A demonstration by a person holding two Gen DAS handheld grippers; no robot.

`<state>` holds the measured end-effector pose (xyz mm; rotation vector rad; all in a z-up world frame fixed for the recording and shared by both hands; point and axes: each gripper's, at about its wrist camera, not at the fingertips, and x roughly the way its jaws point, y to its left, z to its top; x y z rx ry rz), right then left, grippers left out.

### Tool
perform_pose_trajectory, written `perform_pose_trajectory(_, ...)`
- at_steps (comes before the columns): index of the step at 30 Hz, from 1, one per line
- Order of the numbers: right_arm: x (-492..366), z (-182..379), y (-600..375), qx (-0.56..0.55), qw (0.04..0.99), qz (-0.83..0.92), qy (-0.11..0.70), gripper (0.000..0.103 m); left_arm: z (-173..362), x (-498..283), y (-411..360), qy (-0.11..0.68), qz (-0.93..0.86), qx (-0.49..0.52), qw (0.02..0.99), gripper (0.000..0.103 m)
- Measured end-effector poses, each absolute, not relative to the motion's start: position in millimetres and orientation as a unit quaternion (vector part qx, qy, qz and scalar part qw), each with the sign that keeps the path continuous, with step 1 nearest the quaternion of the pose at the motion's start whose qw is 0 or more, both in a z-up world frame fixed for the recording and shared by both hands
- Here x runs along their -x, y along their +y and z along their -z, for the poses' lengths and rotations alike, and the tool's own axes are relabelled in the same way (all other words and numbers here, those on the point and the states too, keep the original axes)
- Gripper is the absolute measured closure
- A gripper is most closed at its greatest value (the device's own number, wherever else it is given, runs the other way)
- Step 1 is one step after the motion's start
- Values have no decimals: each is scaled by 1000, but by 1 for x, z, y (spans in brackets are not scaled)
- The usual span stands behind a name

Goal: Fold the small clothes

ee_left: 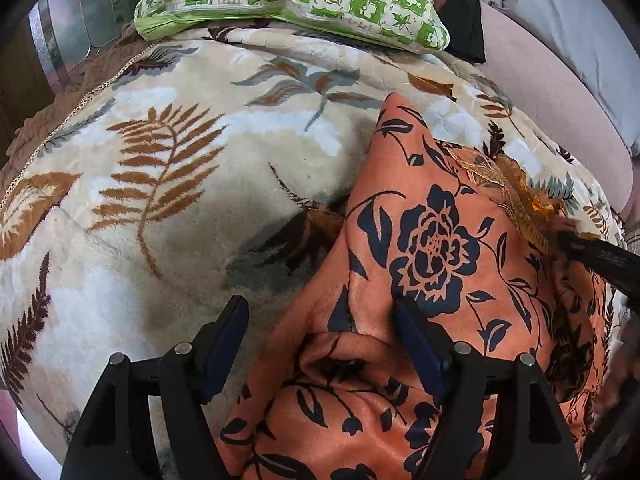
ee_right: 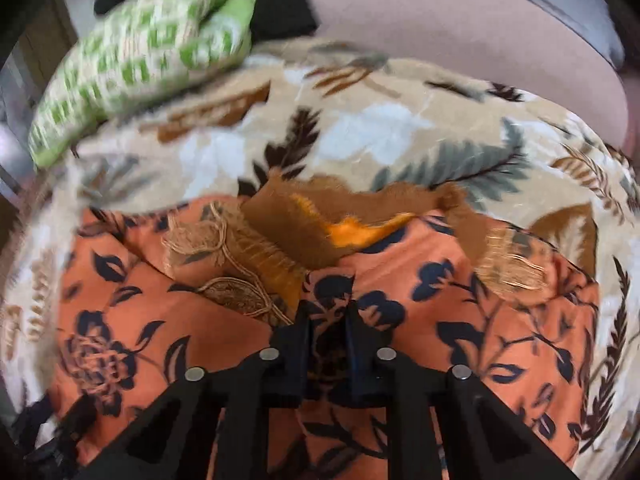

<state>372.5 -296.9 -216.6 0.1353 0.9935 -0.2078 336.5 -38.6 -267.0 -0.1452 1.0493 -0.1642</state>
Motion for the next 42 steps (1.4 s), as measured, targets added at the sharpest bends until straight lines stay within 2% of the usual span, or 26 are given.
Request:
perform_pose_trajectory(8,-239,146,-396,-159,899,157,377,89,266,-329,-40,490,70,61,867,26)
perform_pose_trajectory(13,-172,173,-456,-254,860,158,414,86,265,-326,-44,482,60,51,872,26)
perform_pose_trajectory(16,-160,193,-470,-274,837,170,442,86,263,-322,-45,475,57,40,877,26)
perform_pose_trajectory(19,-150,196,-479,-295,839,178,422,86,258,-316,-43,465,53,29,883,26)
perform_pose_trajectory(25,-168,184,-446,-231,879,138,394,86,255,-307,-52,443,45,-18,895,26)
perform_pose_trajectory(29,-195,233,-446,-247,837,149,466,85,270,-314,-58,460,46,-39,886,26)
perform_pose_trajectory(30,-195,236,-445,-244,851,141,444,85,267,-312,-57,457,47,-37,887,26)
perform_pose_trajectory(33,-191,219,-438,-221,857,131,446,85,257,-300,-49,447,54,-28,893,26)
perform_pose_trajectory(36,-162,185,-430,-196,888,105,402,85,246,-280,-39,430,52,-20,901,26)
perform_pose_trajectory(41,-57,110,-419,-170,954,49,241,83,227,-218,-3,391,60,-8,918,26)
perform_pose_trajectory(42,-43,102,-417,-168,959,42,223,63,226,-207,7,393,60,-2,917,26)
